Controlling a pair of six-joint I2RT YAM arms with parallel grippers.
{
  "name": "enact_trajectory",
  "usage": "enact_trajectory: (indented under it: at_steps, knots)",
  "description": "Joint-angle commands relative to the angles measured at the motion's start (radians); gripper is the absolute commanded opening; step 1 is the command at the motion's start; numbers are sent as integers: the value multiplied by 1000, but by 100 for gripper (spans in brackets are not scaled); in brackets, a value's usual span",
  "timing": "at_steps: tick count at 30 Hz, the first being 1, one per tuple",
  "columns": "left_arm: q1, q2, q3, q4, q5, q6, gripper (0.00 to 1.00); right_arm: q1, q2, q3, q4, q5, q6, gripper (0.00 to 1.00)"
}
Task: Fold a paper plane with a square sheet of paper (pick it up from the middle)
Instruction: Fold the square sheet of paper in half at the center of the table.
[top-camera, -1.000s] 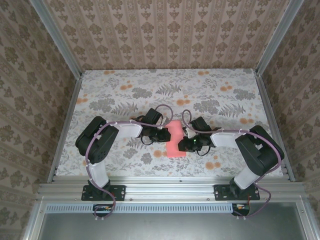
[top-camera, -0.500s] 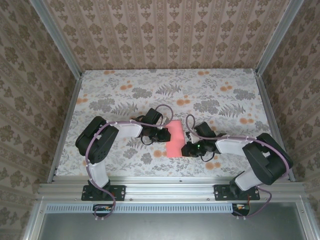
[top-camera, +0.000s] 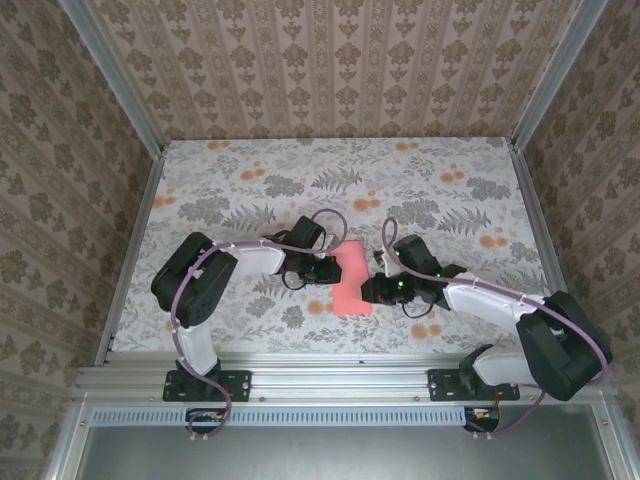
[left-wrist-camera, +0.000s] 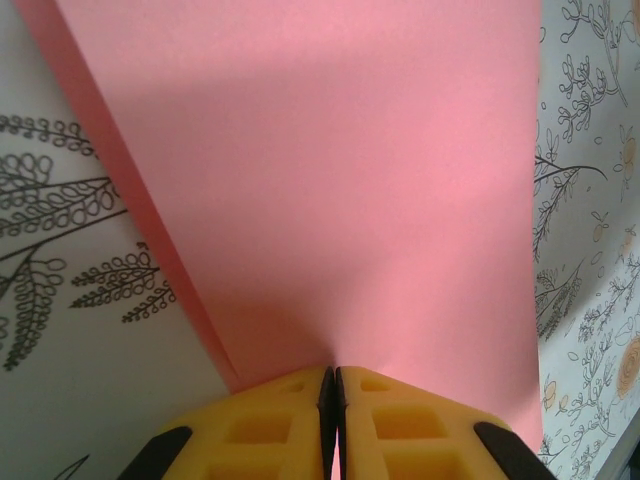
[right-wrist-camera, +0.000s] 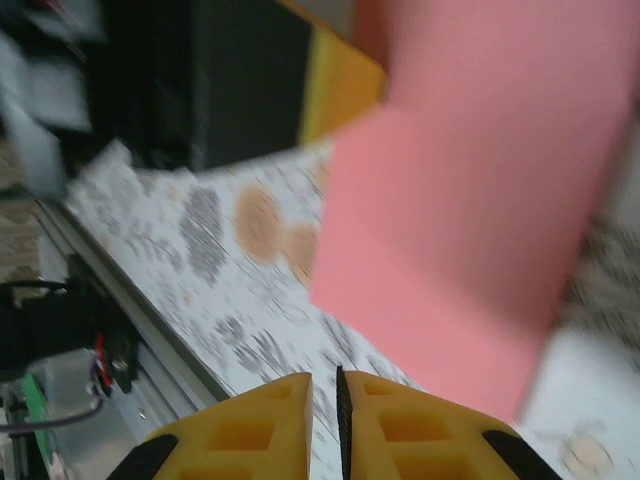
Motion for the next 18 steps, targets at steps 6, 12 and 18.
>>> enact_trajectory:
  at_steps: [6, 12, 18]
  knots:
    - [9, 42, -40, -138, -107, 36, 13, -8, 269, 96, 106, -31, 4, 17]
    - [16, 42, -34, -150, -109, 52, 13, -7, 297, 50, 42, 6, -52, 17]
    - [26, 45, -33, -156, -108, 61, 13, -8, 198, -82, 13, 28, -48, 17]
